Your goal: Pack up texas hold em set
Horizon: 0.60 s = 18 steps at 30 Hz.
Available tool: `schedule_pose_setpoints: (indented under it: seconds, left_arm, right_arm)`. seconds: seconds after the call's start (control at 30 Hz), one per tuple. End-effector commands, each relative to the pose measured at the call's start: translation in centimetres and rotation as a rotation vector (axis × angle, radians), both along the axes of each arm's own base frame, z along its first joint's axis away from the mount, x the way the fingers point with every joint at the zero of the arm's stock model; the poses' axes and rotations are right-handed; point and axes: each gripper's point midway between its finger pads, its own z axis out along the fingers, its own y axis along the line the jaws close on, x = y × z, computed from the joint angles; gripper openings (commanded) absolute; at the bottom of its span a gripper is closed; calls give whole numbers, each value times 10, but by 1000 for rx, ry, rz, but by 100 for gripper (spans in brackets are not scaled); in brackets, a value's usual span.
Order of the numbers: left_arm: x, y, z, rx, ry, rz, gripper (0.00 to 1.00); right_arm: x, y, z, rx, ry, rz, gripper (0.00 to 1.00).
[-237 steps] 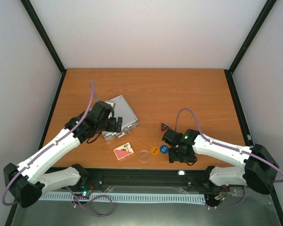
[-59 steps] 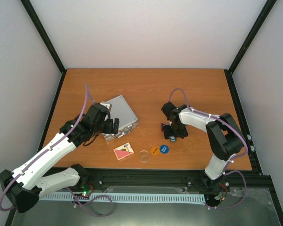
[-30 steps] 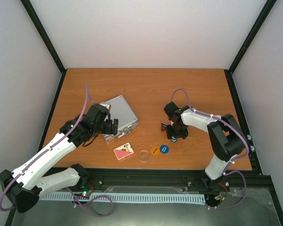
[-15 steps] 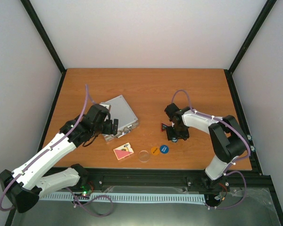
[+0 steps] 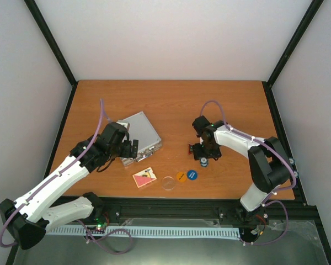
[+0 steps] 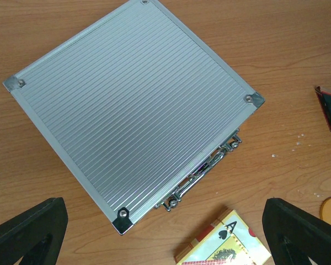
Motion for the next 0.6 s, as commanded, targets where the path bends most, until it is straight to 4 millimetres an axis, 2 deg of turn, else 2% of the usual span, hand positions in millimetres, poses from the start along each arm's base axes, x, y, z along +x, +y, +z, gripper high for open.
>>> schedule_pose_setpoints:
  seconds: [0.0, 0.1, 0.13, 0.2, 0.4, 0.57]
  left_arm:
    - [2, 0, 4, -13, -18, 13, 100]
    - [2, 0, 3, -12, -14, 11, 100]
    - [2, 0, 3, -14, -16, 10, 100]
    - [2, -1, 4, -15, -16, 7, 100]
    - [1, 0, 4, -10, -14, 4, 100]
    - [1, 2, 5, -8, -18, 11, 100]
  right_arm:
    - [12, -3, 17, -10, -52, -1, 75]
    - [21, -11, 17, -60, -85, -35, 81]
    - [24, -13, 16, -64, -93, -48, 88]
    - [31, -14, 16, -59, -106, -67, 96]
    - [41, -19, 6, -74, -94, -81, 100]
    - [44, -33, -2, -93, -82, -111, 100]
